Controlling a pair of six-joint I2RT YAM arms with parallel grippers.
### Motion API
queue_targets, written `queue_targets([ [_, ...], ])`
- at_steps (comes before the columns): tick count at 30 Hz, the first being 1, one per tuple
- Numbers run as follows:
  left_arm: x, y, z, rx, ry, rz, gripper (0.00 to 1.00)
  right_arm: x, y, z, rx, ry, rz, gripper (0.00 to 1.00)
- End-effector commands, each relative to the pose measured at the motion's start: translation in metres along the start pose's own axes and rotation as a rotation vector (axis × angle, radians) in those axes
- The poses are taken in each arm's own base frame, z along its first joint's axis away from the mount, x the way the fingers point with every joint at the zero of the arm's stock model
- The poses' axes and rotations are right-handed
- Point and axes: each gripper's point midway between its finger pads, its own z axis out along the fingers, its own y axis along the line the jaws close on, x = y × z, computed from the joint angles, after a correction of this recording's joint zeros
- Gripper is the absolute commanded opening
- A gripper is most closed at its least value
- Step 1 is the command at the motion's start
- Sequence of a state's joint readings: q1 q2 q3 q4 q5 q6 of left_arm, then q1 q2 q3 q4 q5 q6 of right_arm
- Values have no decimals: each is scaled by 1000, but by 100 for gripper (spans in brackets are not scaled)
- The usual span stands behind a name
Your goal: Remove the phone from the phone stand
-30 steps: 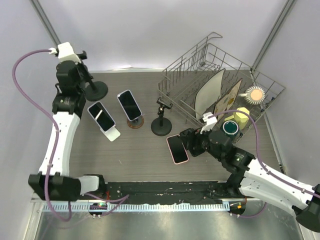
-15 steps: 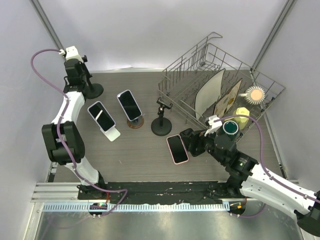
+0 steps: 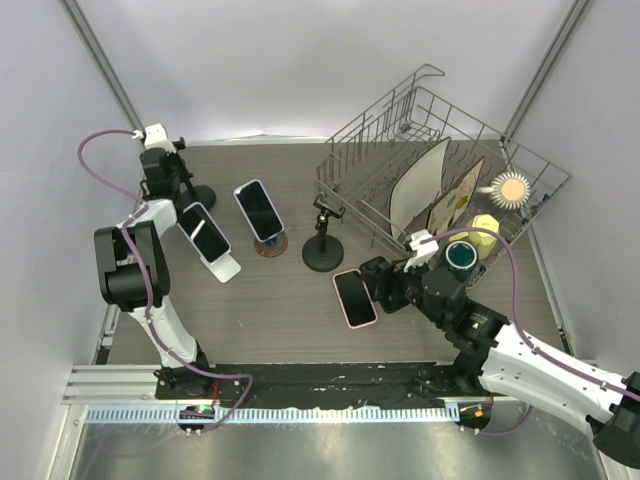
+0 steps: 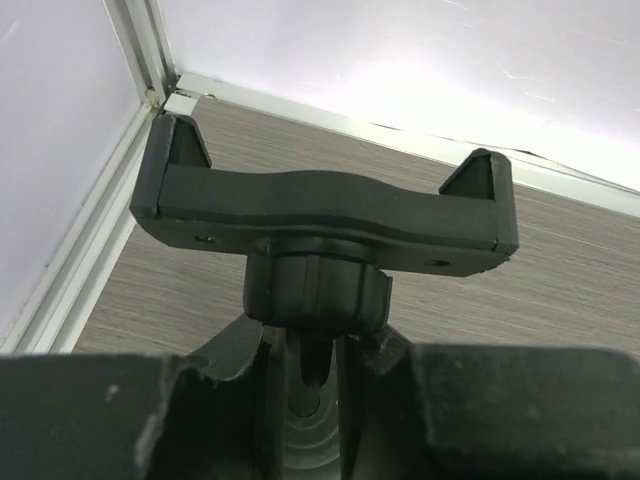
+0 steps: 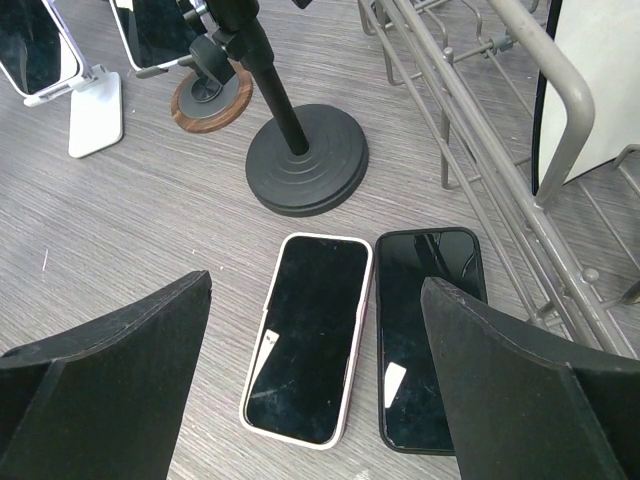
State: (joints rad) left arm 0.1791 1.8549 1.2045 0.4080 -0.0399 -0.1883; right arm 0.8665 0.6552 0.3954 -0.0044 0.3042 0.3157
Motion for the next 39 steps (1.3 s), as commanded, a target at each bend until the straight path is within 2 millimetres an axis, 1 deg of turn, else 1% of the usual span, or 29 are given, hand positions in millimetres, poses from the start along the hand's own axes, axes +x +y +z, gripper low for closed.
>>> queue_targets([
  [1, -37, -8, -12, 53, -152, -9, 13, -19, 3, 1, -6, -72, 10, 91],
  [2, -38, -8, -15, 54, -161, -8, 18, -20, 3, 1, -6, -75, 11, 91],
  [3, -37, -8, -18, 54, -163, -7, 31, -20, 2, 1, -1, -76, 10, 91],
  [5, -33, -11, -26, 79, -156, -1, 44, -19, 3, 1, -4, -67, 6, 92],
  [6, -32, -11, -29, 79, -156, 3, 53, -19, 4, 1, -8, -67, 7, 91],
  [8, -34, -10, -38, 77, -158, 8, 63, -19, 5, 0, -14, -61, 6, 92],
  [9, -37, -10, -42, 78, -163, 11, 71, -21, 6, -1, -21, -63, 9, 91],
  [13, -44, -9, -60, 64, -152, 10, 86, -29, 11, -5, -39, -71, 26, 92],
  [14, -54, -10, -67, 66, -169, 8, 88, -34, 13, -6, -44, -81, 33, 91],
  [16, -57, -3, -75, 20, -151, -10, 95, -33, 13, -9, -42, -65, 36, 91],
  [17, -68, 1, -84, -9, -165, -22, 99, -38, 15, -10, -49, -73, 45, 91],
  [19, -69, 8, -94, -56, -138, -52, 100, -40, 15, -13, -49, -68, 57, 91],
  [20, -72, 14, -99, -100, -136, -87, 100, -48, 16, -15, -46, -82, 66, 92],
  [21, -83, 17, -111, -124, -151, -112, 100, -49, 16, -16, -42, -80, 71, 91],
  [22, -78, 20, -117, -153, -109, -133, 100, -48, 14, -18, -32, -70, 78, 92],
  [23, -80, 20, -125, -167, -98, -176, 100, -57, 13, -21, -21, -89, 86, 91],
  [24, -89, 21, -137, -187, -109, -191, 100, -54, 10, -23, -2, -70, 87, 92],
  [26, -85, 16, -156, -204, -68, -199, 100, -68, 7, -29, 26, -90, 112, 91],
  [27, -96, 13, -172, -210, -94, -218, 100, -66, -1, -32, 67, -76, 109, 92],
  [28, -87, 2, -181, -199, -57, -211, 100, -69, -4, -35, 84, -75, 110, 91],
  [29, -86, -5, -188, -188, -48, -213, 100, -82, -5, -41, 95, -97, 121, 91],
  [30, -88, -13, -196, -176, -49, -236, 100, -81, -13, -46, 137, -83, 110, 92],
  [31, -86, -30, -208, -133, -33, -235, 100, -85, -15, -50, 151, -85, 107, 92],
  [32, -84, -44, -216, -98, -23, -242, 100, -99, -16, -57, 165, -110, 114, 92],
  [34, -75, -69, -229, -57, 12, -266, 100, -105, -25, -68, 203, -109, 88, 94],
  [35, -74, -77, -235, -41, 17, -273, 100, -121, -24, -77, 203, -137, 93, 94],
  [36, -70, -86, -238, -27, 33, -275, 100, -122, -29, -84, 217, -130, 74, 94],
  [38, -55, -107, -242, -6, 80, -280, 100, -140, -35, -99, 243, -172, 72, 94],
  [39, -49, -121, -245, 22, 102, -270, 100, -143, -39, -105, 257, -180, 49, 94],
])
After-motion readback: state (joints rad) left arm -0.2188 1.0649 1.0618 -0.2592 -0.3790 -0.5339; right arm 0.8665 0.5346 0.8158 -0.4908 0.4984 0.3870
